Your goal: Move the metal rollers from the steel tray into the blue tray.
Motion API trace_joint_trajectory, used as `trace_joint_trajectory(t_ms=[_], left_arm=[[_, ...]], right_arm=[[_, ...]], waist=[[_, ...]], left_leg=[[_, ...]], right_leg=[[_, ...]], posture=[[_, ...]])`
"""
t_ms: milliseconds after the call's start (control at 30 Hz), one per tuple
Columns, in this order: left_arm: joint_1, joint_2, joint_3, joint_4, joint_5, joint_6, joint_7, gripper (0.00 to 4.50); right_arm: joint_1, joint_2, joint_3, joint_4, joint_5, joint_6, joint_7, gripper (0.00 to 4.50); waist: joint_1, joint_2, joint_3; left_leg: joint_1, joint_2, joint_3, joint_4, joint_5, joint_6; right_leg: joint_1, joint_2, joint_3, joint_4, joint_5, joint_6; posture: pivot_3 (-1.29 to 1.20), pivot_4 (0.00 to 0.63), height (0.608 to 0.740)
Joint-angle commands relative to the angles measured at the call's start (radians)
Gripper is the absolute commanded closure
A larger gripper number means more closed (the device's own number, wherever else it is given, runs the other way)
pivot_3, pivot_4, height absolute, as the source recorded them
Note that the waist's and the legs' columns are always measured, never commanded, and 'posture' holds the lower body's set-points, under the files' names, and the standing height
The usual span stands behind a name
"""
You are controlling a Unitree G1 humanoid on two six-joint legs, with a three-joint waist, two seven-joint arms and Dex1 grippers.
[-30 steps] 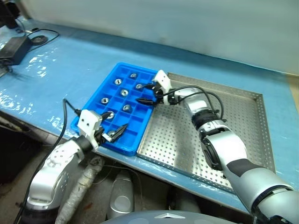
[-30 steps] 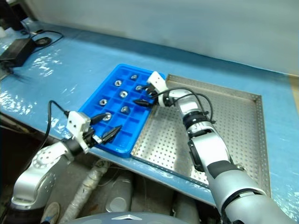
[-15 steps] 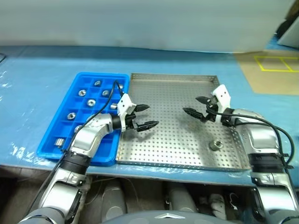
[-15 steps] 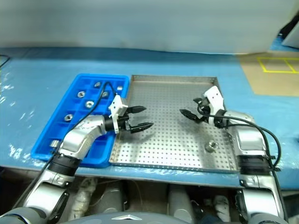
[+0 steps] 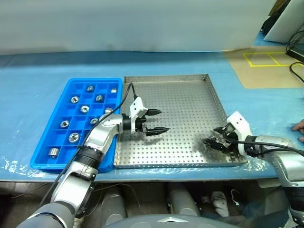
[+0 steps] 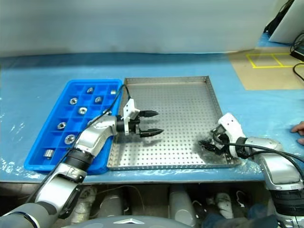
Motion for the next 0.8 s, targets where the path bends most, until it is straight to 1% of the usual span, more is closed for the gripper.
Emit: trace_joint_trajectory(t_ms=[33, 100, 133, 200, 267, 367, 467, 600, 667, 800], left_arm=[[0.003, 0.018, 0.033, -0.041, 0.004, -0.013, 0.02, 0.0], [0.024, 0.039, 0.045, -0.077, 0.008, -0.006, 0.045, 0.0], [0.041, 0.049, 0.059, -0.108, 0.004, 0.004, 0.064, 0.0], [0.072, 0.067, 0.084, -0.162, -0.009, 0.026, 0.095, 0.0], [0.134, 0.095, 0.116, -0.249, -0.016, 0.057, 0.141, 0.0], [0.249, 0.129, 0.17, -0.388, -0.016, 0.098, 0.225, 0.0], [0.367, 0.147, 0.237, -0.536, -0.031, 0.147, 0.312, 0.0], [0.528, 0.157, 0.317, -0.709, -0.043, 0.196, 0.415, 0.0], [0.613, 0.153, 0.355, -0.793, -0.042, 0.215, 0.468, 0.0], [0.739, 0.133, 0.389, -0.906, -0.034, 0.233, 0.548, 0.0]], right_arm=[[-0.046, -0.024, 0.031, 0.031, -0.012, -0.026, 0.014, 1.21], [-0.11, -0.013, 0.061, 0.062, 0.005, -0.038, 0.045, 1.96], [-0.152, 0.001, 0.077, 0.085, 0.016, -0.047, 0.064, 2.22], [-0.222, 0.029, 0.101, 0.125, 0.03, -0.063, 0.087, 2.88], [-0.34, 0.092, 0.13, 0.204, 0.035, -0.107, 0.11, 2.89], [-0.499, 0.187, 0.196, 0.337, 0.027, -0.176, 0.177, 2.89], [-0.631, 0.287, 0.259, 0.478, 0.009, -0.252, 0.241, 2.89], [-0.772, 0.421, 0.325, 0.67, -0.022, -0.361, 0.323, 2.89], [-0.835, 0.487, 0.349, 0.77, -0.041, -0.421, 0.364, 2.89], [-0.917, 0.567, 0.368, 0.942, -0.083, -0.524, 0.424, 2.89]], waist=[[0.001, 0.0, 0.0], [0.001, 0.0, 0.0], [0.001, 0.0, 0.0], [0.005, -0.001, 0.0], [0.006, -0.001, 0.0], [0.02, -0.001, 0.0], [0.058, -0.001, 0.0], [0.126, -0.002, 0.001], [0.155, -0.002, 0.001], [0.226, -0.002, 0.001]], left_leg=[[0.0, 0.0, 0.0, 0.0, 0.0, 0.0], [0.0, 0.0, 0.0, 0.0, 0.0, 0.0], [0.0, 0.0, 0.0, 0.0, 0.0, 0.0], [-0.001, 0.001, 0.0, 0.0, 0.0, 0.0], [-0.001, 0.001, -0.001, -0.001, 0.0, 0.0], [-0.001, 0.002, -0.001, -0.002, 0.0, -0.001], [-0.002, 0.003, -0.001, -0.005, 0.001, -0.002], [-0.003, 0.004, -0.002, -0.01, 0.002, -0.003], [-0.006, 0.004, -0.002, -0.01, 0.002, -0.004], [-0.014, 0.005, -0.005, -0.01, 0.002, -0.004]], right_leg=[[0.0, 0.0, 0.0, 0.0, 0.0, 0.0], [0.0, 0.0, 0.0, 0.0, 0.0, 0.0], [0.0, 0.0, 0.0, 0.0, 0.0, 0.0], [-0.001, 0.0, -0.001, 0.0, 0.0, -0.001], [-0.001, -0.001, -0.001, 0.001, 0.001, -0.001], [-0.004, -0.001, -0.004, 0.002, 0.001, -0.002], [-0.004, 0.0, -0.005, 0.002, 0.0, -0.003], [-0.005, -0.001, -0.008, 0.001, -0.001, -0.006], [-0.008, -0.001, -0.011, 0.0, -0.002, -0.006], [-0.012, -0.002, -0.02, 0.0, -0.003, -0.008]], posture=[[-0.45, 0.15, 0.74], [-0.4, 0.15, 0.74], [-0.36, 0.15, 0.74], [-0.27, 0.15, 0.74], [-0.22, 0.15, 0.74], [-0.07, 0.15, 0.74], [0.06, 0.15, 0.74], [0.24, 0.15, 0.74], [0.32, 0.15, 0.74], [0.44, 0.15, 0.74]])
